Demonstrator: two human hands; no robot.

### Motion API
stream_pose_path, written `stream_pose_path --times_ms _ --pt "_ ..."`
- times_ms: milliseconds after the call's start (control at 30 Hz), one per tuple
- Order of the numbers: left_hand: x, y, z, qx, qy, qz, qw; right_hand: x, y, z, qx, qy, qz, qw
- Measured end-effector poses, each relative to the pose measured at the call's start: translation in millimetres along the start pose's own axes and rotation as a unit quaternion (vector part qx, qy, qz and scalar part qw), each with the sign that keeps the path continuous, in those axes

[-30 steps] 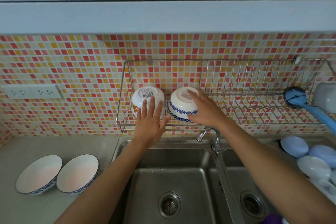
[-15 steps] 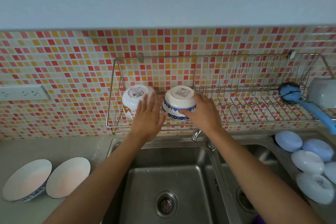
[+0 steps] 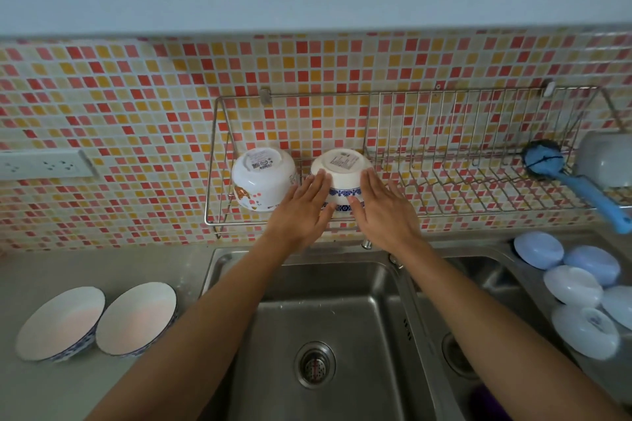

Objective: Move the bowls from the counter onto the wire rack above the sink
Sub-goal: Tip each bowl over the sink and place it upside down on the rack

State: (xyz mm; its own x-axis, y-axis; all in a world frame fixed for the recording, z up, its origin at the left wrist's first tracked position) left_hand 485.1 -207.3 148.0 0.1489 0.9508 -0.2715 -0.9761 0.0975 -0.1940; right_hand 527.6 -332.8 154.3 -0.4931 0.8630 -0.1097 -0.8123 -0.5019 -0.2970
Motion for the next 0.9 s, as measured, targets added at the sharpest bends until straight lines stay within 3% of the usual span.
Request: stream_pose_path --times_ms 133,267,433,533,600,667,767,900 --pt "-2.0 21.7 13.7 -0.034 0.035 0.016 0.999 2.4 1.9 11.1 -0.024 -0.018 -0.001 1.000" --pt "8.9 90.5 34.0 -0.108 0.085 0.028 0.990 45.6 33.5 29.8 -0.118 -0.171 0.024 0.978" --pt "85.8 187.1 40.5 -0.147 0.096 0.155 0.972 143.4 69.1 35.2 -0.161 -0.325 0.052 0.930" --pt "143.6 241.4 42.0 -0.147 0.104 0.241 0.954 212.9 80.1 35.5 -0.179 -0.359 0.109 0.910" --pt "182.3 277.8 43.3 -0.150 0.095 0.291 0.940 259.7 81.9 25.1 -0.130 -0.385 0.127 0.905" --pt "218.3 311.3 42.4 -0.157 0.092 0.336 0.924 303.5 79.1 -2.4 -0.022 -0.401 0.118 0.908" --pt "261.6 349.6 33.9 -0.169 0.124 0.377 0.902 352.1 74.8 -60.6 0.130 -0.432 0.035 0.892" --pt "304.2 374.4 7.8 -0.141 0.146 0.404 0.892 396.9 76.1 -131.1 0.278 -0.421 -0.104 0.857"
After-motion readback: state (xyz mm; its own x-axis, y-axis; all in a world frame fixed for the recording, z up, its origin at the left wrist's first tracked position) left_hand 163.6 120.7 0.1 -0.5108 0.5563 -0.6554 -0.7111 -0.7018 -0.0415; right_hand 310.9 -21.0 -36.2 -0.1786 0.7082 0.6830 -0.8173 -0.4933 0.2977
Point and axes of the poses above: each hand's wrist, its own y-axis away from the middle knuckle, its own z-axis out of the back of the hand, x = y × z, the point moved 9 cm from there along -y, towards the middle knuckle, and after that the axes turned 7 degrees about y, right-handed, at the moved point
